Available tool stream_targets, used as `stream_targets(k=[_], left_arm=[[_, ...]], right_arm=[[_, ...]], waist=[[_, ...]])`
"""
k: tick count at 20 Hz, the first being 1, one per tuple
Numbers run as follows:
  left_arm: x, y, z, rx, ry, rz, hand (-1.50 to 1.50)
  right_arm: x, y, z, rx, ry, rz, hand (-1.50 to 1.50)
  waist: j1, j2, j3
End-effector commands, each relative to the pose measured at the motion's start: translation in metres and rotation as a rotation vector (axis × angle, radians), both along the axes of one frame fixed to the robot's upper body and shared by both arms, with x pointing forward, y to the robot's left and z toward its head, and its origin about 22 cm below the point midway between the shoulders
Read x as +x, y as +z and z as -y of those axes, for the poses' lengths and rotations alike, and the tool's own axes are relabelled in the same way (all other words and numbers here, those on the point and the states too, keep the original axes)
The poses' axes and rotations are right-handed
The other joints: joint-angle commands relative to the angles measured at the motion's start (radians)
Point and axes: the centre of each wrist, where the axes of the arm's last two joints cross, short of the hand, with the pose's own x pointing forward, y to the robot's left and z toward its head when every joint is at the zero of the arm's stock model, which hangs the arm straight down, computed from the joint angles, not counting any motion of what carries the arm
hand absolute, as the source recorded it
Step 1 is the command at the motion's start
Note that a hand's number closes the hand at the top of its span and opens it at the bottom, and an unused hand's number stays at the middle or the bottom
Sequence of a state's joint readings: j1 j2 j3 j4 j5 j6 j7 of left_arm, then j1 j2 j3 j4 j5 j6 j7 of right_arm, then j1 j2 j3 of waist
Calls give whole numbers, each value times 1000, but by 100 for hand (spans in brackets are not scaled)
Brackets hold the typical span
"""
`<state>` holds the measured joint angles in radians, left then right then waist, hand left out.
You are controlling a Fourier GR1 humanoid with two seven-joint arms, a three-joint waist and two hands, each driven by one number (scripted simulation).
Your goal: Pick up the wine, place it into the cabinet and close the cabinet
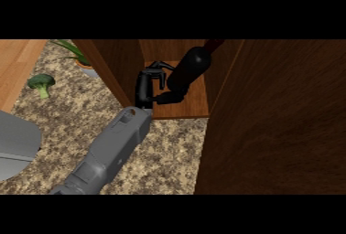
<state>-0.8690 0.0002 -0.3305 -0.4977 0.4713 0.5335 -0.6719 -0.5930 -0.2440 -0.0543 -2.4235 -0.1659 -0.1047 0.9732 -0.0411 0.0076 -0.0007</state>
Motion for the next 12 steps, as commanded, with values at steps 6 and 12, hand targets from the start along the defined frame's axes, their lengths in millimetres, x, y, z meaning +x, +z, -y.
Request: stream_targets(k=[6,12], left_arm=[[14,2,-8,-83,61,-50,150],[26,8,-15,-92,62,-60,150]], right_arm=[[-15,-1,-4,15,83,-3,-150],[-27,-3,2,17,91,8,-150]], waist=[[-17,5,-1],[-33,10,0]])
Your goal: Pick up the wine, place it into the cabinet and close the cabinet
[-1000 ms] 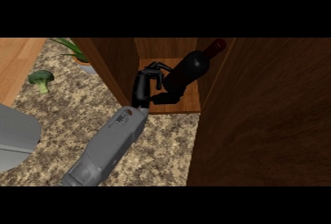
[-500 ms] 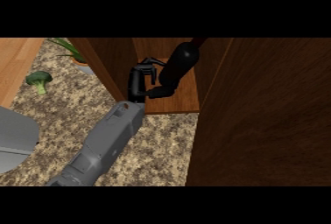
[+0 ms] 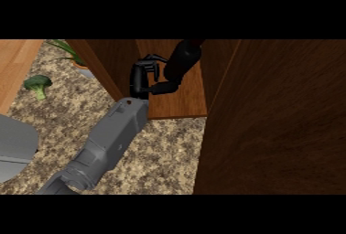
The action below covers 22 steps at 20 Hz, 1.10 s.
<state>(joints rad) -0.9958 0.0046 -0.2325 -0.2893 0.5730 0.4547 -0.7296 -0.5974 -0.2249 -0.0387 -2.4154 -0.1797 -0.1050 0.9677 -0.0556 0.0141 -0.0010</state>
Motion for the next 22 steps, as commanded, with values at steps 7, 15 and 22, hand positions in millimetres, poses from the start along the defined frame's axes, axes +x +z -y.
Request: stream_targets(k=[7,15,22], left_arm=[[22,28,-5,140,113,6,150],[7,-8,-31,194,140,-39,150],[15,7,-23,222,189,-102,150]], right_arm=[[-5,0,-3,12,39,25,-150],[-16,-1,-8,25,77,37,-150],[-5,-5,-8,8,71,22,-150]], waist=[[-13,9,0],[-35,18,-1],[-40,23,-1]])
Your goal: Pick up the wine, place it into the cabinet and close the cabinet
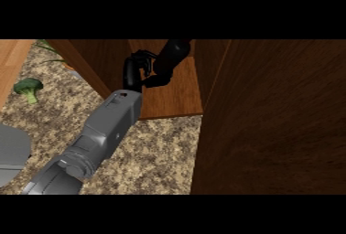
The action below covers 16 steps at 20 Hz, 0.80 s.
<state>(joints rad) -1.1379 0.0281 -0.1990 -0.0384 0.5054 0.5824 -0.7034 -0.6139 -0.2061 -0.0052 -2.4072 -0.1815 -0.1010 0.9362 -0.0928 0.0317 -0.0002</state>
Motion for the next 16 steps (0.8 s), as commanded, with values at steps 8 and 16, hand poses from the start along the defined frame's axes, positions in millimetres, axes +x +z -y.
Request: stream_targets(k=[8,16], left_arm=[[-12,-20,0,-278,-32,-65,150],[-31,-51,-10,-391,-32,-123,150]], right_arm=[[-3,-1,-1,5,26,8,-150],[-6,5,-1,1,79,12,-150]], waist=[[-6,10,-3],[-38,5,-3]])
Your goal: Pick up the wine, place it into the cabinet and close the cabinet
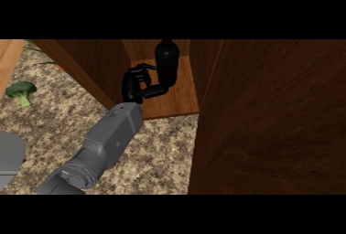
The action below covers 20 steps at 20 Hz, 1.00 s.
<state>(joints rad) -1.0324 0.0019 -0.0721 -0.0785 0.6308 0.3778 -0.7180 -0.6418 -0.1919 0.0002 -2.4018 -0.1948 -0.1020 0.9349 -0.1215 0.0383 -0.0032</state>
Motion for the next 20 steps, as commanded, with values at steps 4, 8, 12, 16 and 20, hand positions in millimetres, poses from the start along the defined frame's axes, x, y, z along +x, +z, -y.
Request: stream_targets(k=[4,8,12,16,20], left_arm=[[-13,-20,-9,-62,3,8,150],[-24,-36,-16,-89,-8,-48,150],[-33,-47,-20,-84,6,-59,150],[-33,-47,-19,-56,10,-58,150],[-36,-50,-21,-61,52,-65,150]], right_arm=[[-4,-6,-3,11,49,-8,-150],[-7,-3,-5,14,58,-3,-150],[1,-4,-8,27,89,-4,-150],[-1,-6,-6,12,87,6,-150],[3,-2,-5,12,93,-7,-150]], waist=[[-22,0,-1],[-34,-5,-2],[-61,1,-2],[-55,-2,-1],[-72,4,-3]])
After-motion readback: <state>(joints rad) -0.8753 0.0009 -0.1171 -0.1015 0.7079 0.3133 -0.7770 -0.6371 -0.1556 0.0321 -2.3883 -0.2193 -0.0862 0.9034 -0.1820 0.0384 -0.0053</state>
